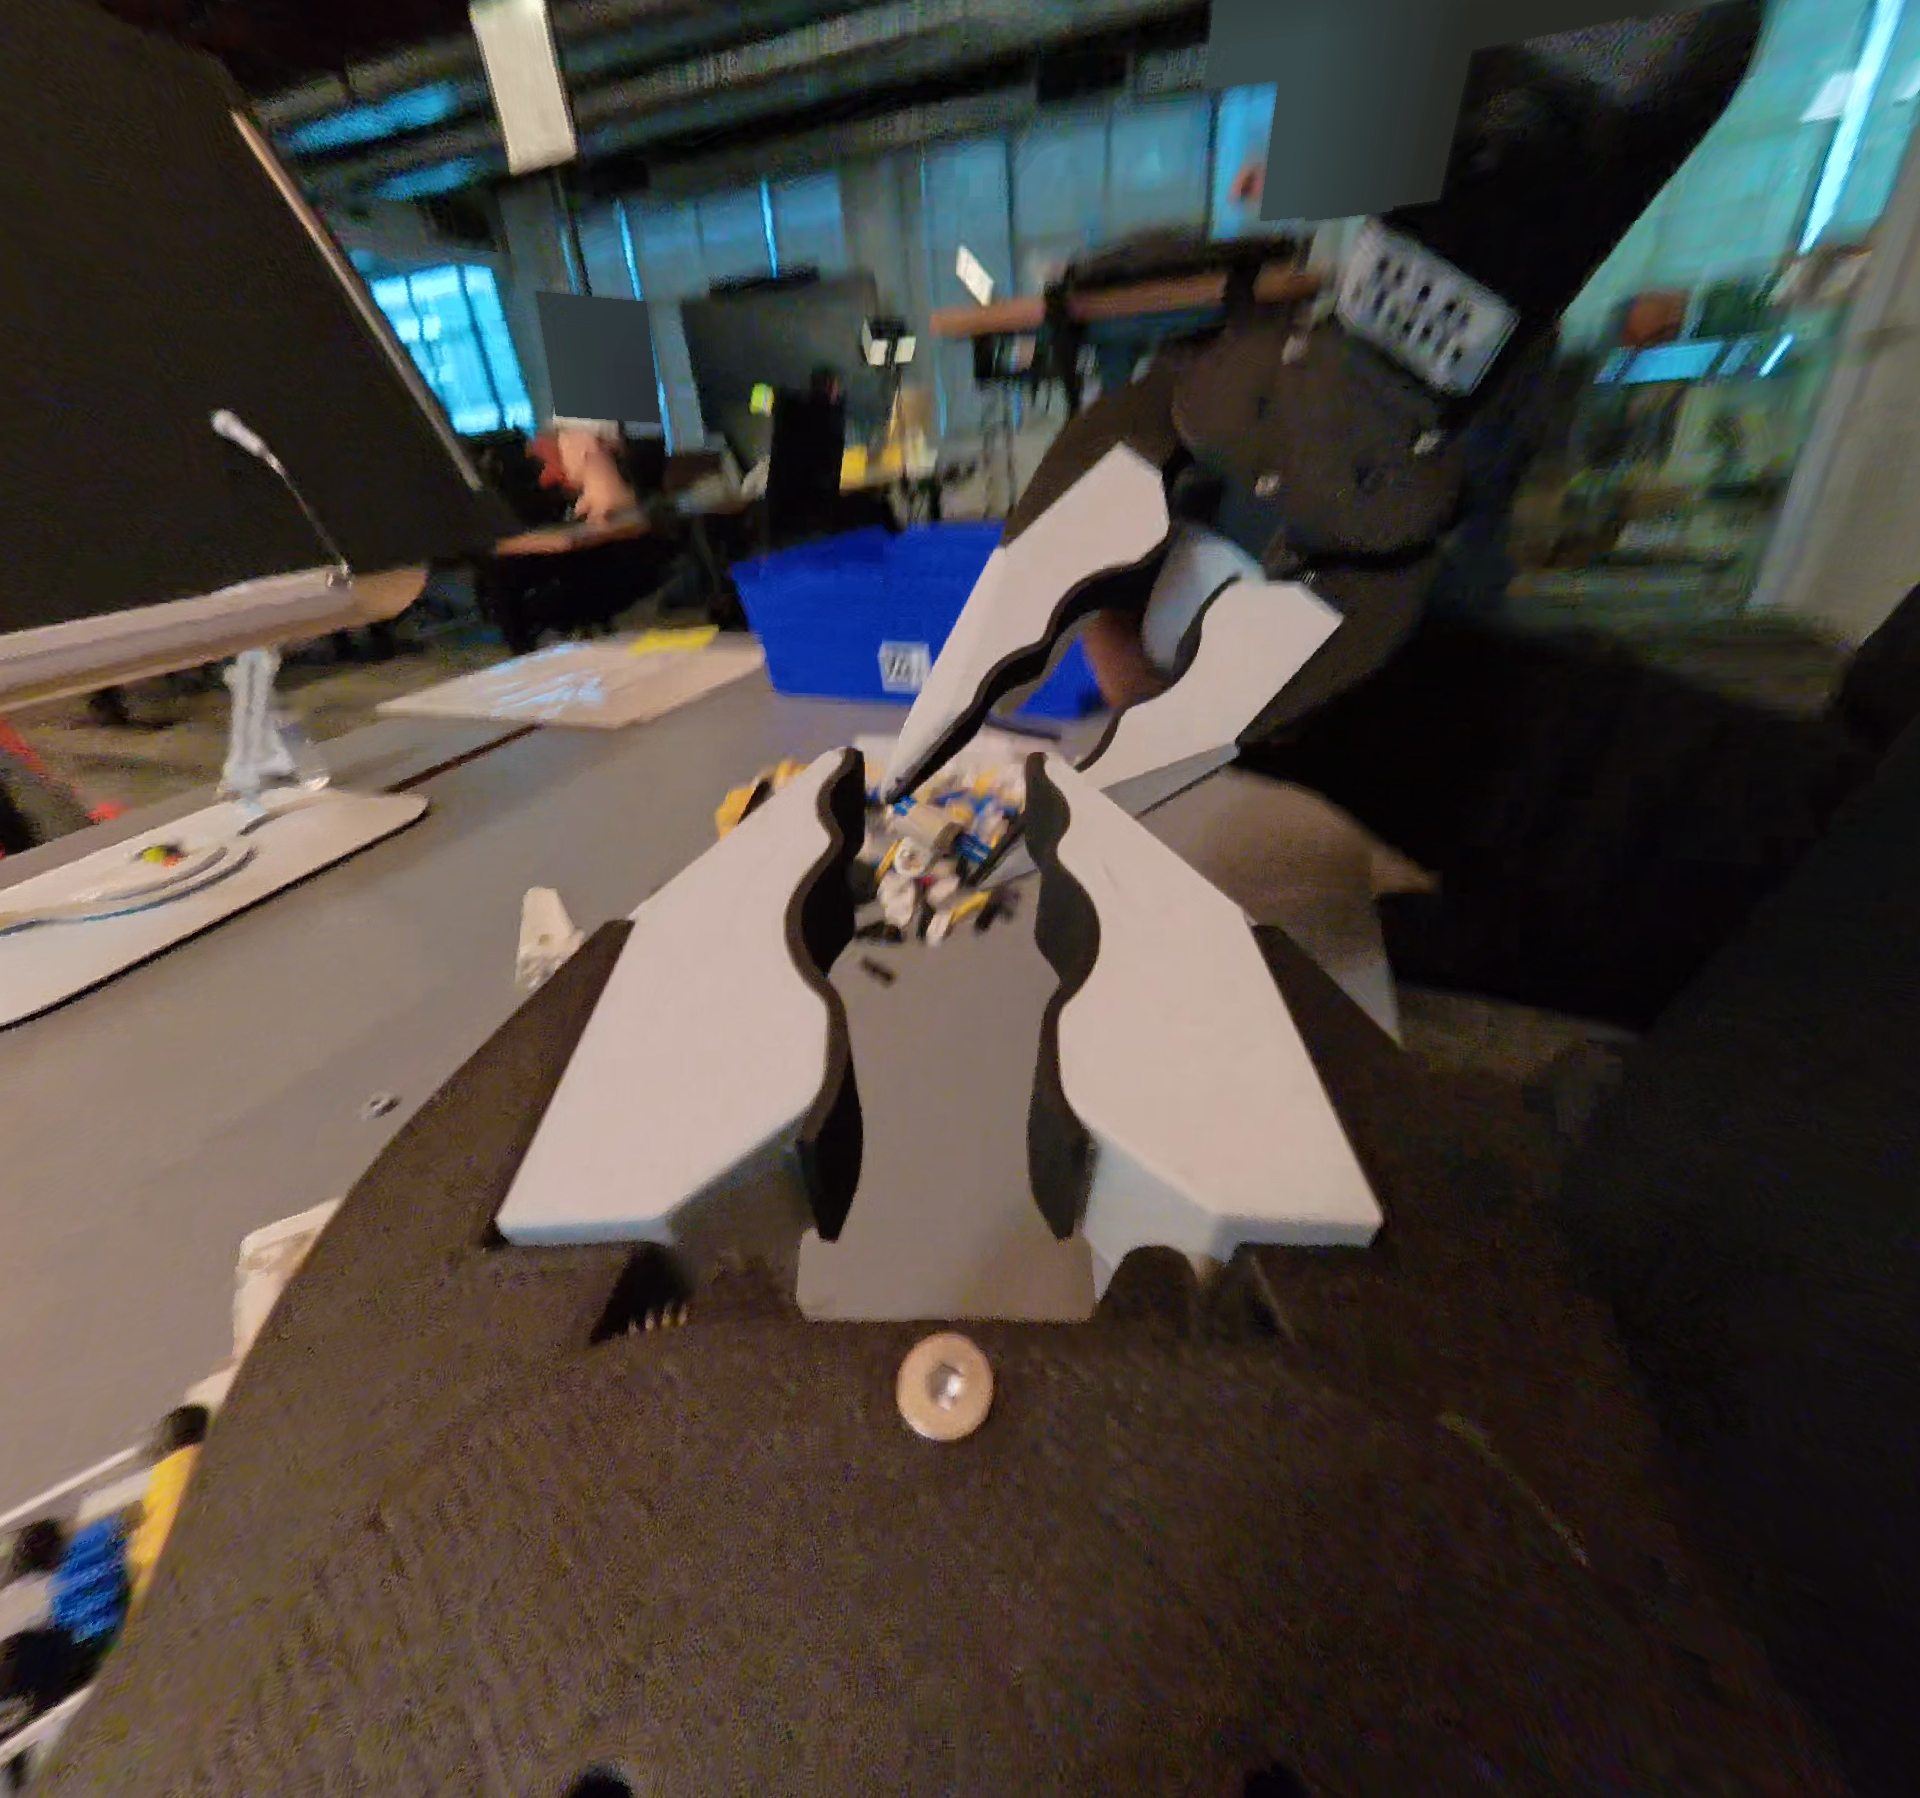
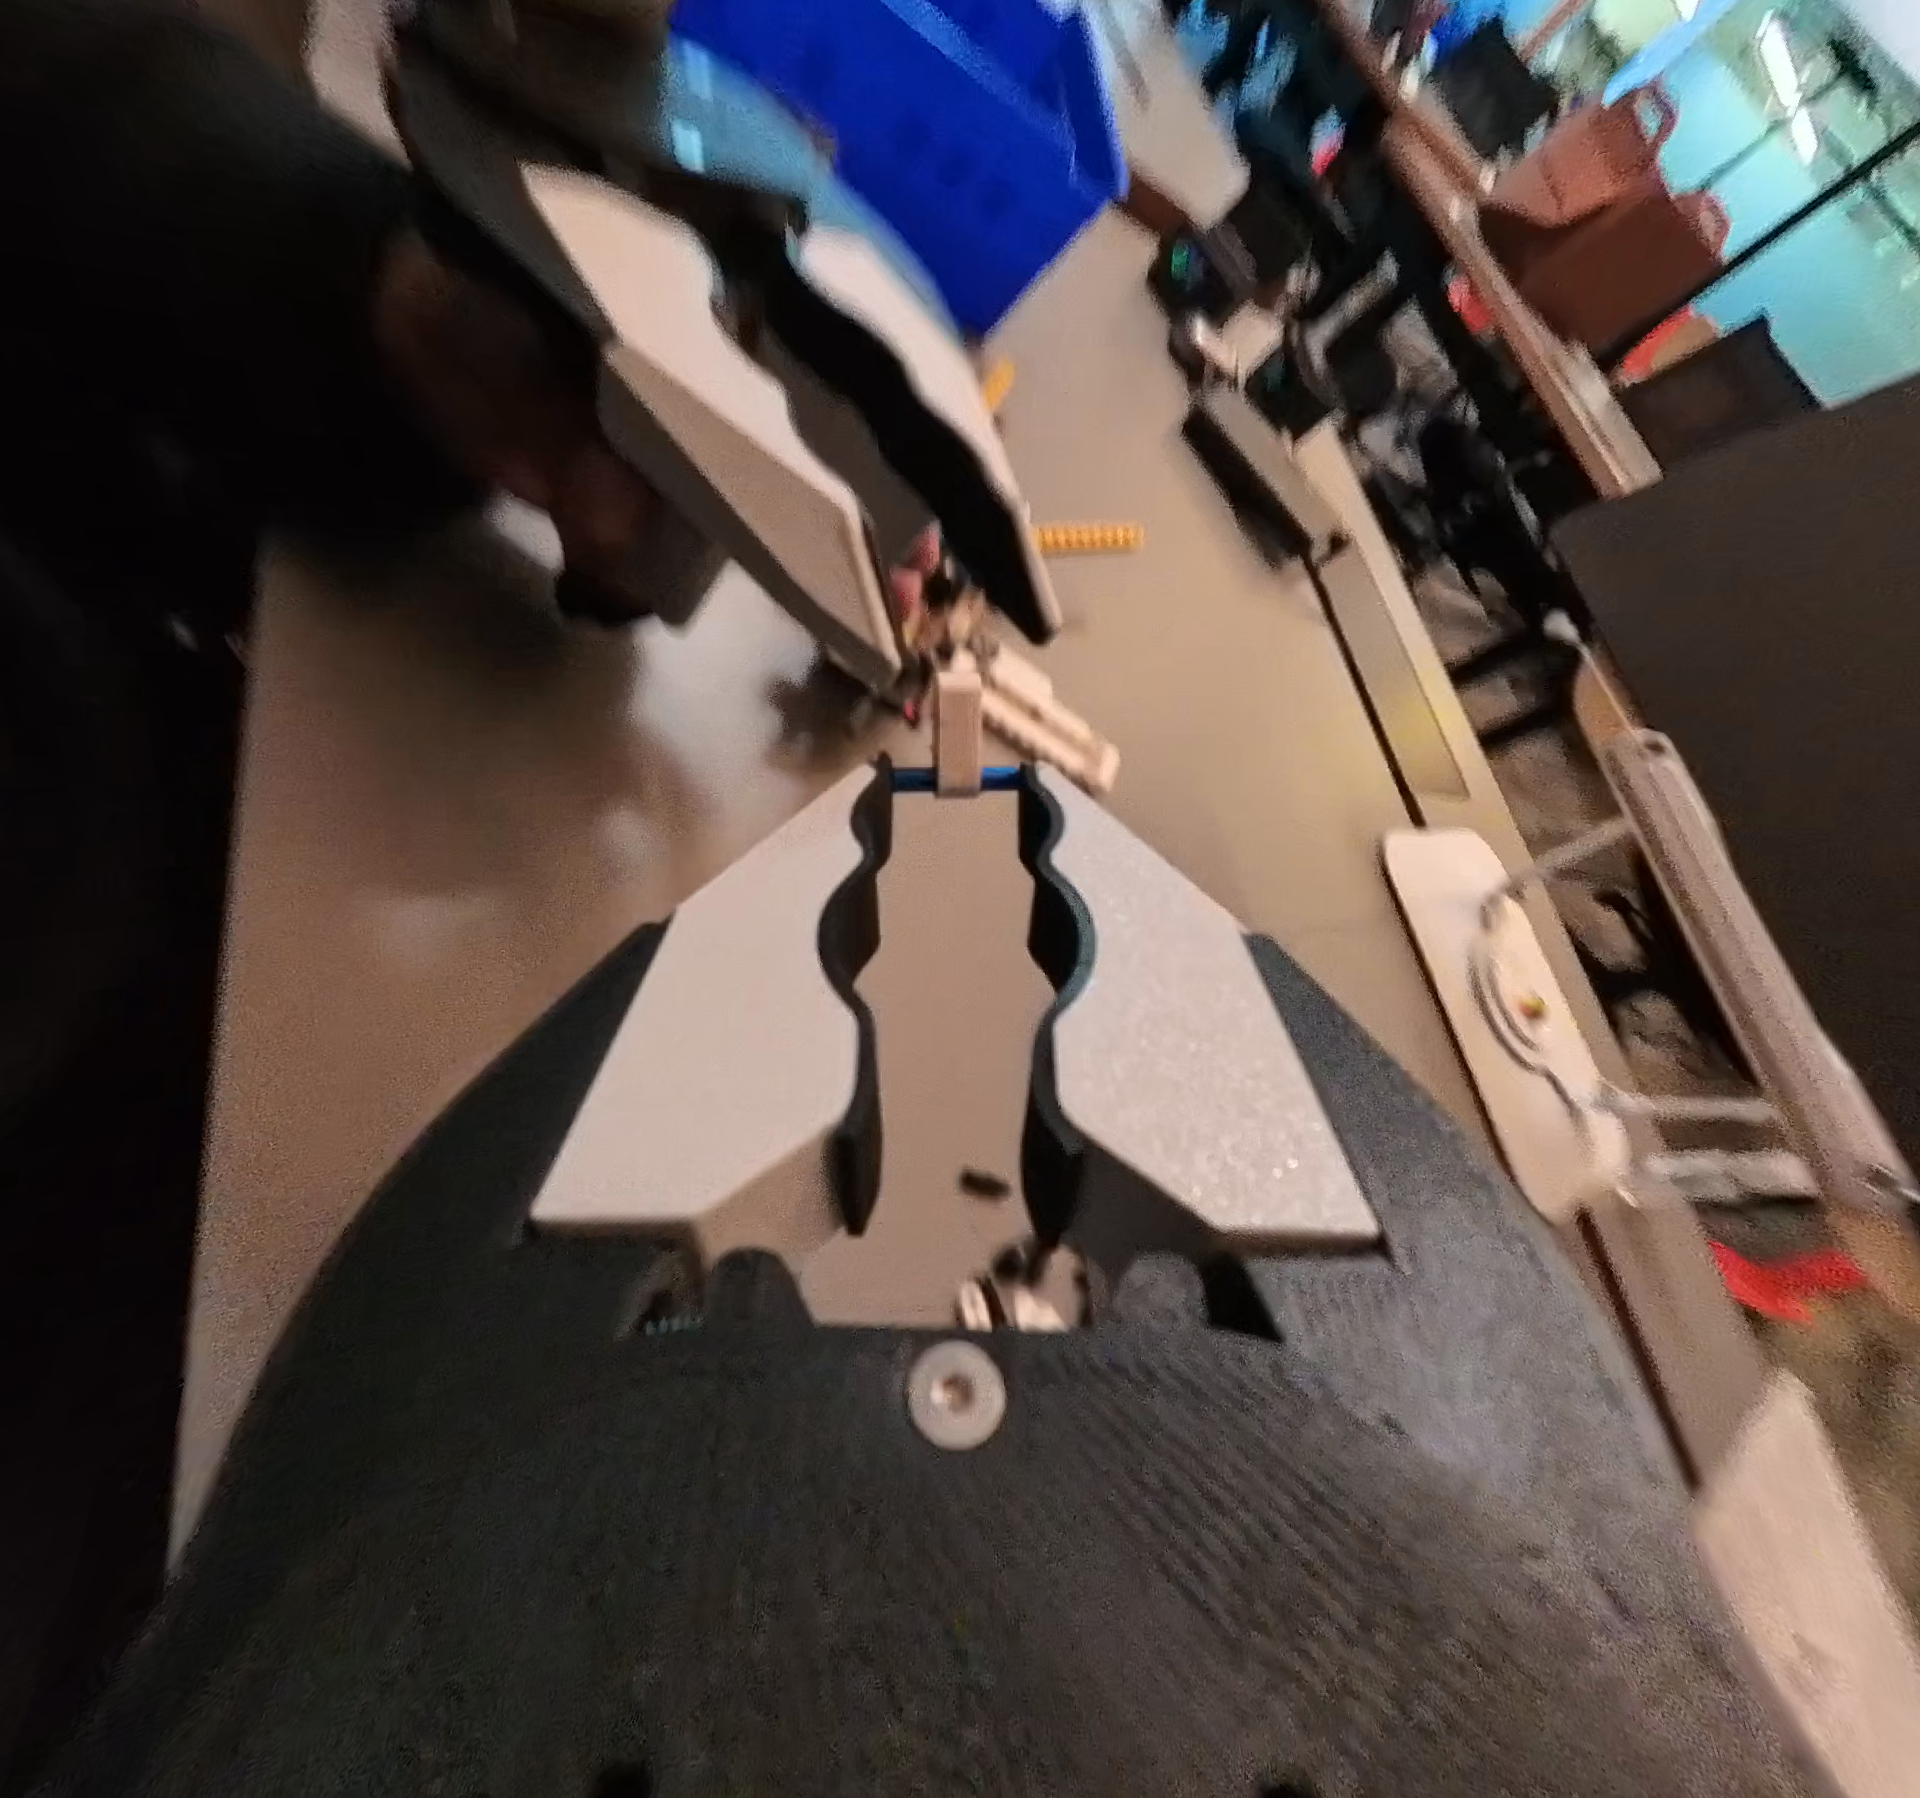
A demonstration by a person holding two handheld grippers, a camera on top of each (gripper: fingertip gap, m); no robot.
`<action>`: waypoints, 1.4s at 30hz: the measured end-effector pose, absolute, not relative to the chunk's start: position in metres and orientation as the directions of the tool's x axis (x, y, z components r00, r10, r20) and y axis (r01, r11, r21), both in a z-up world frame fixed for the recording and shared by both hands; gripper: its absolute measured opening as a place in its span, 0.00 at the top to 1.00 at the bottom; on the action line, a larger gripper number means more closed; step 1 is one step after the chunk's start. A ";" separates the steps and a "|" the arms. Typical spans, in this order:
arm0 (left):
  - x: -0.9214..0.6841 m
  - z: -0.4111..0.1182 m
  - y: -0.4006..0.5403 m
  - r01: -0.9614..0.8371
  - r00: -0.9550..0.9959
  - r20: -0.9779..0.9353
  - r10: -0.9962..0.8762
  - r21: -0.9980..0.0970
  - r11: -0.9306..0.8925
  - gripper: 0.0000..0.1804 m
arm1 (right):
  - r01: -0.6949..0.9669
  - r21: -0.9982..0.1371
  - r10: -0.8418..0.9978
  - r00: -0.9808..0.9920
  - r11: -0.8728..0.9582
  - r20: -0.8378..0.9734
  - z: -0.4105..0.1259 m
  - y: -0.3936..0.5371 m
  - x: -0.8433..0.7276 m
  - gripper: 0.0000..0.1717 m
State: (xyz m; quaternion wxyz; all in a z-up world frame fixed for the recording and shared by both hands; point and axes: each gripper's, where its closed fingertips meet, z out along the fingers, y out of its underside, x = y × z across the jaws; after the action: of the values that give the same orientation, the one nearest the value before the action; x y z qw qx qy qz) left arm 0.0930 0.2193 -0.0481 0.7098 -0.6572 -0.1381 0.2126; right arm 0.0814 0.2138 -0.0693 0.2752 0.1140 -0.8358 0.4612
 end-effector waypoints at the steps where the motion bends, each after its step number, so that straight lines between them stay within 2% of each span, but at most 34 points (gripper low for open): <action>1: 0.090 -0.056 0.221 -0.124 0.855 -0.132 0.502 -0.991 -0.050 0.84 | -0.448 -0.660 0.049 -0.805 0.603 0.591 -0.076 0.218 0.078 0.87; 4: 0.083 -0.078 0.222 -0.160 0.784 -0.334 0.523 -0.923 -0.349 0.84 | -0.462 -0.582 -0.003 -0.784 0.669 0.620 -0.090 0.221 0.077 0.87; 7: 0.081 -0.092 0.223 -0.193 0.728 -0.479 0.492 -0.830 -0.523 0.85 | -0.476 -0.537 -0.043 -0.775 0.696 0.630 -0.097 0.217 0.081 0.87; 11: 0.081 -0.107 0.224 -0.234 0.676 -0.614 0.408 -0.703 -0.671 0.91 | -0.486 -0.444 -0.083 -0.740 0.753 0.667 -0.107 0.217 0.079 0.87; 14: 0.077 -0.116 0.219 -0.246 0.629 -0.691 0.357 -0.612 -0.752 0.93 | -0.498 -0.435 -0.100 -0.736 0.751 0.669 -0.108 0.215 0.083 0.87; 17: 0.076 -0.117 0.219 -0.256 0.619 -0.701 0.355 -0.607 -0.752 0.95 | -0.502 -0.449 -0.105 -0.744 0.739 0.660 -0.107 0.215 0.085 0.87; 21: 0.074 -0.111 0.219 -0.259 0.612 -0.684 0.397 -0.647 -0.717 0.95 | -0.511 -0.488 -0.082 -0.745 0.708 0.662 -0.100 0.213 0.086 0.87; 24: 0.072 -0.099 0.218 -0.302 0.567 -0.701 0.433 -0.666 -0.682 0.96 | -0.502 -0.608 -0.024 -0.782 0.615 0.622 -0.085 0.208 0.090 0.88; 26: 0.071 -0.092 0.216 -0.323 0.531 -0.709 0.464 -0.676 -0.663 0.96 | -0.442 -0.742 0.004 -0.858 0.503 0.514 -0.072 0.205 0.098 0.87; 28: 0.070 -0.084 0.213 -0.349 0.490 -0.724 0.485 -0.673 -0.652 0.96 | -0.326 -0.852 0.039 -0.927 0.411 0.373 -0.059 0.206 0.098 0.81; 31: 0.070 -0.079 0.211 -0.369 0.468 -0.729 0.499 -0.674 -0.639 0.96 | -0.140 -0.947 0.077 -0.983 0.290 0.169 -0.045 0.207 0.091 0.80; 33: 0.069 -0.079 0.210 -0.369 0.457 -0.736 0.500 -0.668 -0.646 0.96 | -0.082 -0.965 0.069 -0.992 0.250 0.102 -0.042 0.207 0.090 0.82; 36: 0.069 -0.080 0.210 -0.370 0.448 -0.742 0.500 -0.662 -0.652 0.96 | -0.101 -0.963 0.107 -0.986 0.250 0.131 -0.044 0.206 0.084 0.89; 41: 0.069 -0.084 0.212 -0.385 0.421 -0.781 0.462 -0.615 -0.688 0.96 | -0.052 -0.945 0.123 -0.988 0.322 0.096 -0.062 0.197 0.080 0.91; 42: 0.067 -0.085 0.210 -0.380 0.406 -0.793 0.453 -0.598 -0.706 0.96 | -0.031 -0.944 0.121 -0.990 0.329 0.074 -0.065 0.196 0.080 0.97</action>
State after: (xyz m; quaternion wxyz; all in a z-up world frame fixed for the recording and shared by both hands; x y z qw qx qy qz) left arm 0.0674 0.2101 -0.0854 0.3827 -0.7461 -0.0247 0.5443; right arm 0.0805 0.1956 -0.0652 0.0654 -0.0276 -0.8124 0.5788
